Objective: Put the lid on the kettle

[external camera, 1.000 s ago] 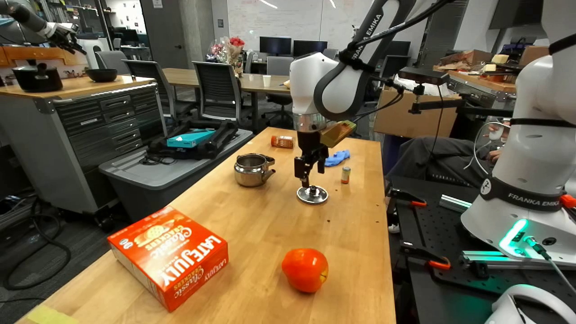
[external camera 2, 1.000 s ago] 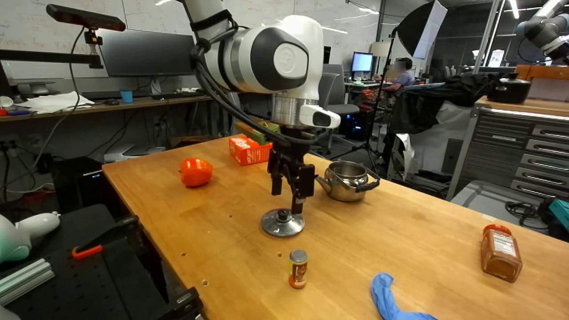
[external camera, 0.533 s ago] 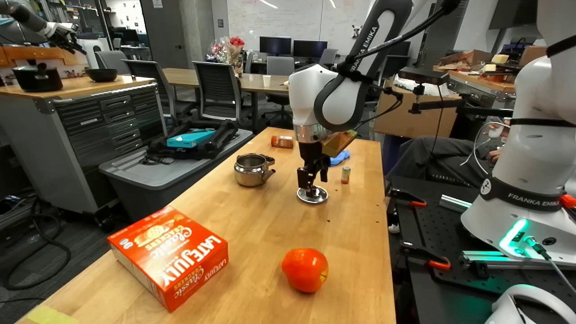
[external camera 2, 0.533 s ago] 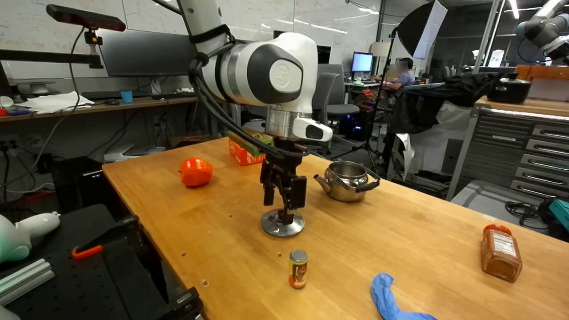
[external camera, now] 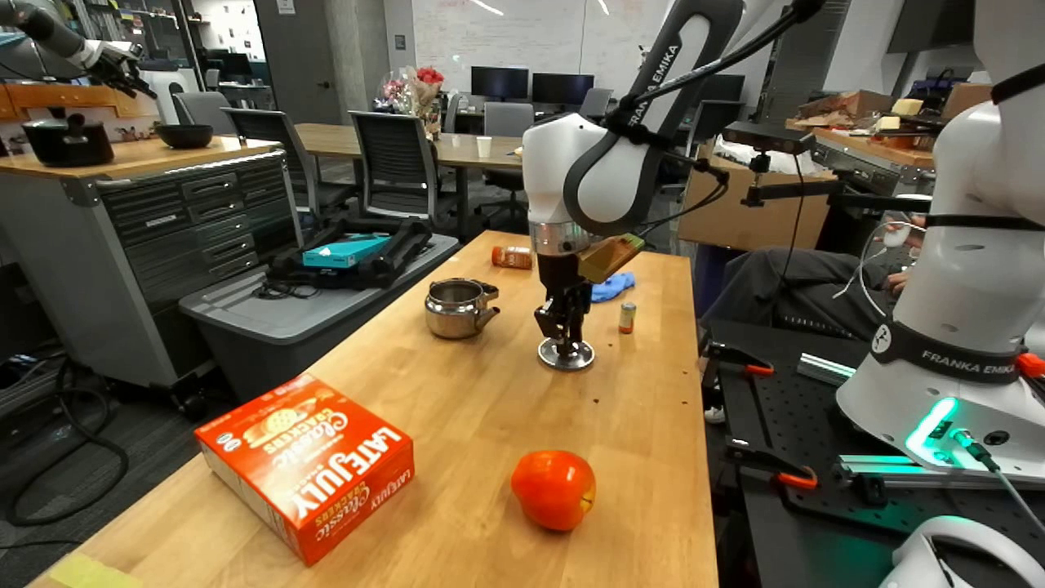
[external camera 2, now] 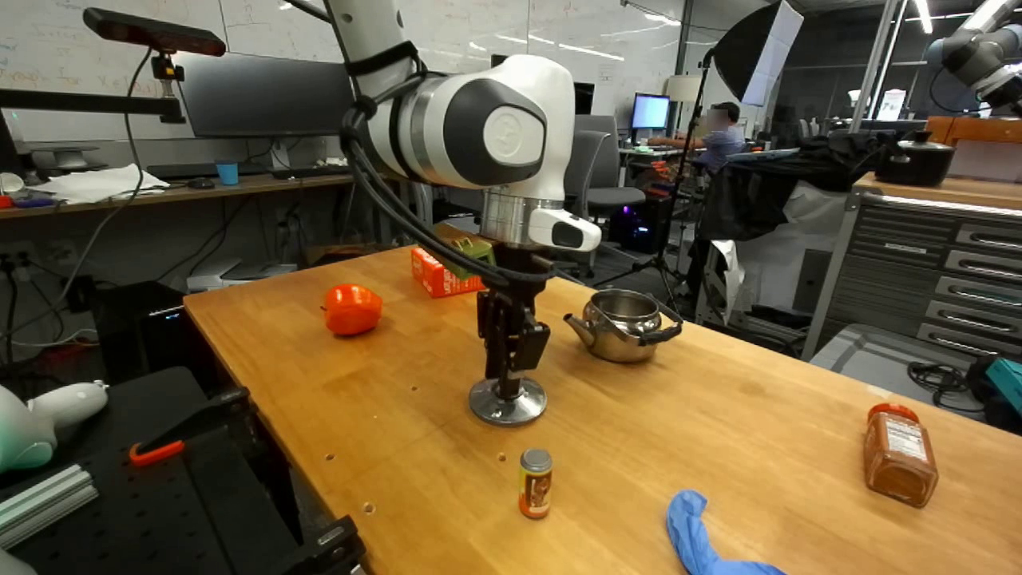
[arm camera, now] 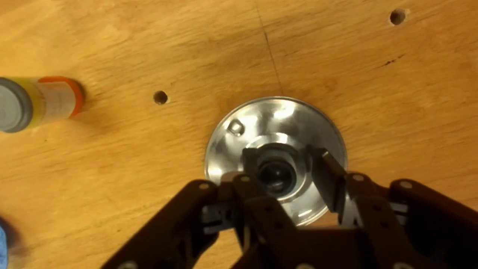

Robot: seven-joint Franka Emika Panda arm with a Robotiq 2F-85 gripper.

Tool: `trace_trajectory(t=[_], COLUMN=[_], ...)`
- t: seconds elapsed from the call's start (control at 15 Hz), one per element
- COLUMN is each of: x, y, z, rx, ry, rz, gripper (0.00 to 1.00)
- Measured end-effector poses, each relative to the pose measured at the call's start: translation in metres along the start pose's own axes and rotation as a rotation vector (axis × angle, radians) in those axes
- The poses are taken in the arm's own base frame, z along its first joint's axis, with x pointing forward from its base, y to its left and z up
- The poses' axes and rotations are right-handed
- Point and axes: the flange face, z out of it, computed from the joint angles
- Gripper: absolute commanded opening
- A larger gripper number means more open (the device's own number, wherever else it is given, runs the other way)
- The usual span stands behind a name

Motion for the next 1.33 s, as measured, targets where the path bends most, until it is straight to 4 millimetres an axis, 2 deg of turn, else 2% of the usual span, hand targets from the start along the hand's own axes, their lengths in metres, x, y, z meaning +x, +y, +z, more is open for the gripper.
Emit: trace_trajectory(t=[0.07,0.73,0.93,1.33], x=[0.001,0.009,0.014,0.018], y=[0.000,0.001,0.000,0.000], z=[-0.001,-0.009,-0.025,-0.070], rx=[0.004,0.016,0.024,0.042], ry=[0.002,0.021,0.050,0.105], rz=[0.004,-0.003,-0.005,-0.002], gripper=[0.06,0.07,0.07,0.07])
